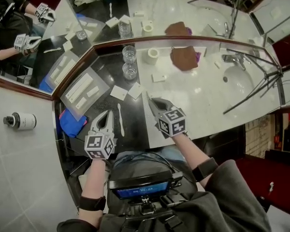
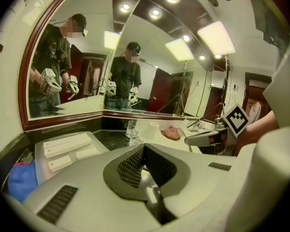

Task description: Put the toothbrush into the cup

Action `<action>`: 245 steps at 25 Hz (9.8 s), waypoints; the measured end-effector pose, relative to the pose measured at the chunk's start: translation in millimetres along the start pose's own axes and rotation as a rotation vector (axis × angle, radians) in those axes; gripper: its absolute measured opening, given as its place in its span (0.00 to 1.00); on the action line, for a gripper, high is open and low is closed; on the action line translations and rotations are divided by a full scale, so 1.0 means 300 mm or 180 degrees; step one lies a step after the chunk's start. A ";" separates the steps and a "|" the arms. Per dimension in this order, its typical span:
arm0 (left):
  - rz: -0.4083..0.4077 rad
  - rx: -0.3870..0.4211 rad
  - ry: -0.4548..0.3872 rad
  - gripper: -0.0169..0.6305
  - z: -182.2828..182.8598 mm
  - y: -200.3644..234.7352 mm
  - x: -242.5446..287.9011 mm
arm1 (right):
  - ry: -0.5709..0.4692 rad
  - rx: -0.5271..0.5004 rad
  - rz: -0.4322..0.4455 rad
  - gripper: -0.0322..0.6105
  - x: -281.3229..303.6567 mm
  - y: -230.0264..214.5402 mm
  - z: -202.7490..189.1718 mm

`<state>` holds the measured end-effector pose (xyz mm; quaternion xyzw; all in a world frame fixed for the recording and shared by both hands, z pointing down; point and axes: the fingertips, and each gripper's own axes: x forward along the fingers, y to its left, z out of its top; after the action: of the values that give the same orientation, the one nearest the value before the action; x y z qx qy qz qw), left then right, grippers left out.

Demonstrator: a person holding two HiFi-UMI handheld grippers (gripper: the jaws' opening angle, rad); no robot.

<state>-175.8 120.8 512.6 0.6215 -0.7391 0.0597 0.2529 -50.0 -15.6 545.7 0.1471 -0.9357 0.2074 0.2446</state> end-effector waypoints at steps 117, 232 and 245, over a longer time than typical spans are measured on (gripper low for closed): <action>0.0315 -0.0033 -0.0324 0.03 0.298 -0.115 0.218 | -0.1057 -0.0142 0.0174 0.07 -0.085 -0.334 0.540; 0.0314 -0.0067 -0.0198 0.03 0.044 0.075 -0.024 | 0.0022 -0.0068 -0.0071 0.11 0.170 0.083 0.116; 0.0250 -0.0067 -0.0215 0.03 0.075 -0.193 0.060 | -0.0770 -0.0145 0.0155 0.11 -0.138 -0.156 0.236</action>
<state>-129.5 83.1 488.0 0.5909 -0.7716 0.0408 0.2319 -25.8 -81.7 482.9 0.1427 -0.9661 0.1727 0.1282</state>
